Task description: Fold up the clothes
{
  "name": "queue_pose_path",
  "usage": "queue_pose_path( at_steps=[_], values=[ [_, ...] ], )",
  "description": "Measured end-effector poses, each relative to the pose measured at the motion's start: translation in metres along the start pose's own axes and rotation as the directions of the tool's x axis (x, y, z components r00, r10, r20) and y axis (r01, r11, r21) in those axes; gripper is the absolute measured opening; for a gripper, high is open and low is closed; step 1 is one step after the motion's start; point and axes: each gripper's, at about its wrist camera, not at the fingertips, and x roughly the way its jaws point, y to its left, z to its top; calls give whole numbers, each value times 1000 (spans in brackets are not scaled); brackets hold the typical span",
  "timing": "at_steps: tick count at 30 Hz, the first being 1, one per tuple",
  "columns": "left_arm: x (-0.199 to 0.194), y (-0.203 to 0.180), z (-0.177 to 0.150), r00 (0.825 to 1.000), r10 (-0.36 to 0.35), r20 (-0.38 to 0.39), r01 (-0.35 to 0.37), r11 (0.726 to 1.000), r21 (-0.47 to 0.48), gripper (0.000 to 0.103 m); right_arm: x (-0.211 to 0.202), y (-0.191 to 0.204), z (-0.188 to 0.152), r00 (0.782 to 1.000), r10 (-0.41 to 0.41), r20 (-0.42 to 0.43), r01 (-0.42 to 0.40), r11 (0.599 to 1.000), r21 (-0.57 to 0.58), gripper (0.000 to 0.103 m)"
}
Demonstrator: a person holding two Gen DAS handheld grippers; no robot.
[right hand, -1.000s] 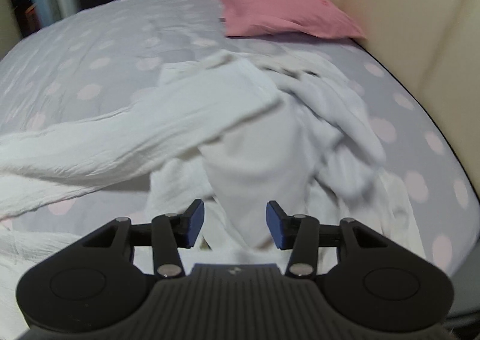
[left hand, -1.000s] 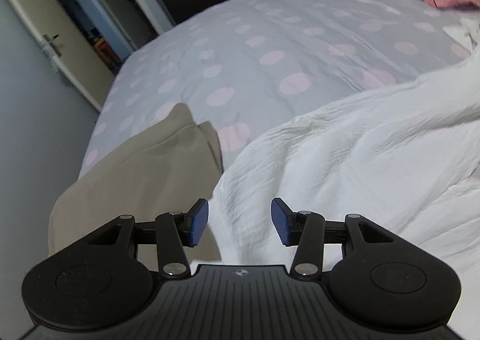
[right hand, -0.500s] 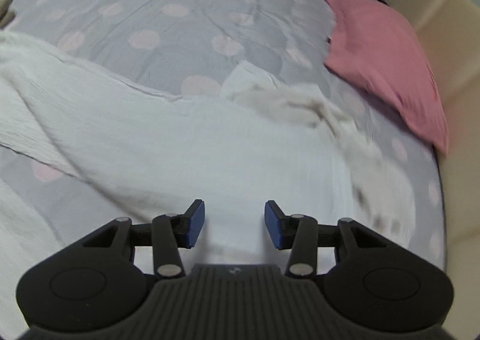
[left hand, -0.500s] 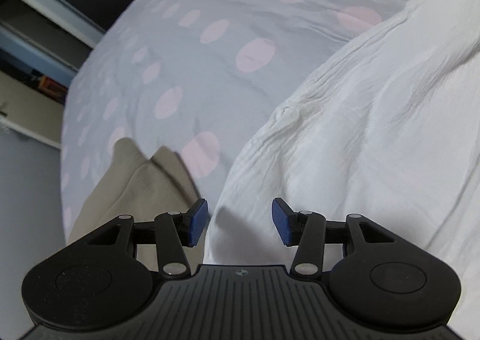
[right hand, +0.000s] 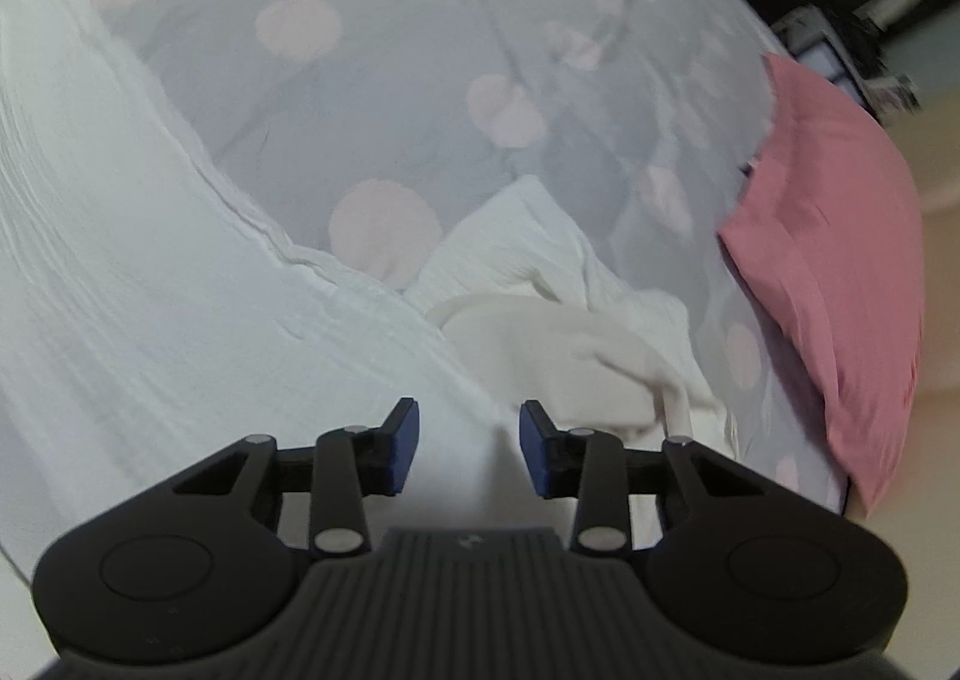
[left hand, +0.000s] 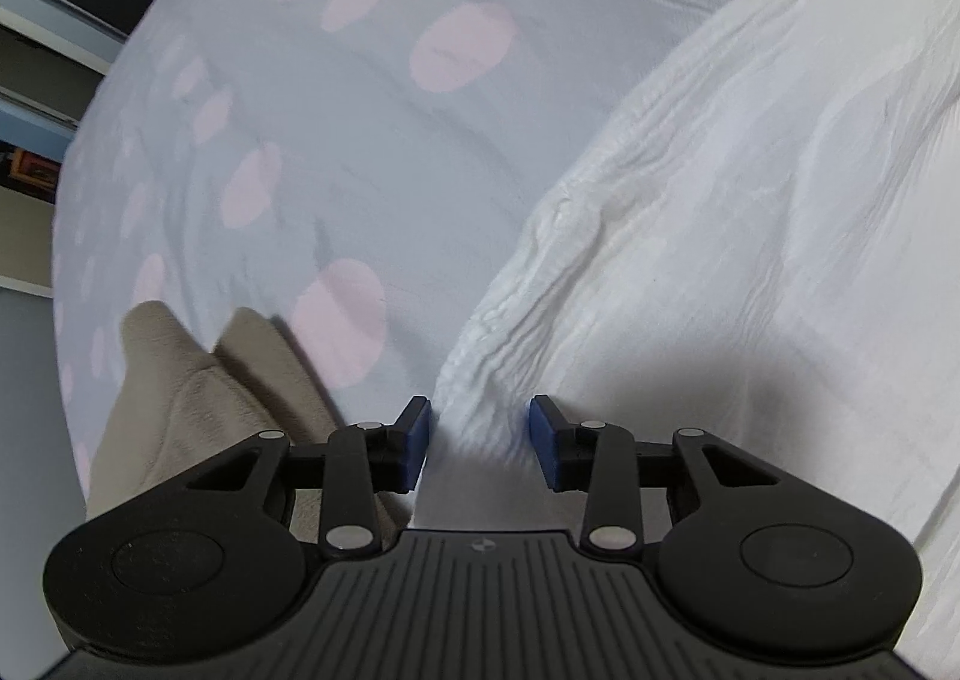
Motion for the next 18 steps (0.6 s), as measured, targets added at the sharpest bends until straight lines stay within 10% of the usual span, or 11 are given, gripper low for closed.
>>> queue_pose_path(
  at_steps=[13,18],
  values=[
    [24,-1,8,999,-30,-28,31,999,45,33,61,25,27,990,26,-140,-63,961,-269,43],
    [25,-4,9,999,-39,-19,39,998,41,18,53,25,23,992,38,-123,-69,965,-253,24]
  ],
)
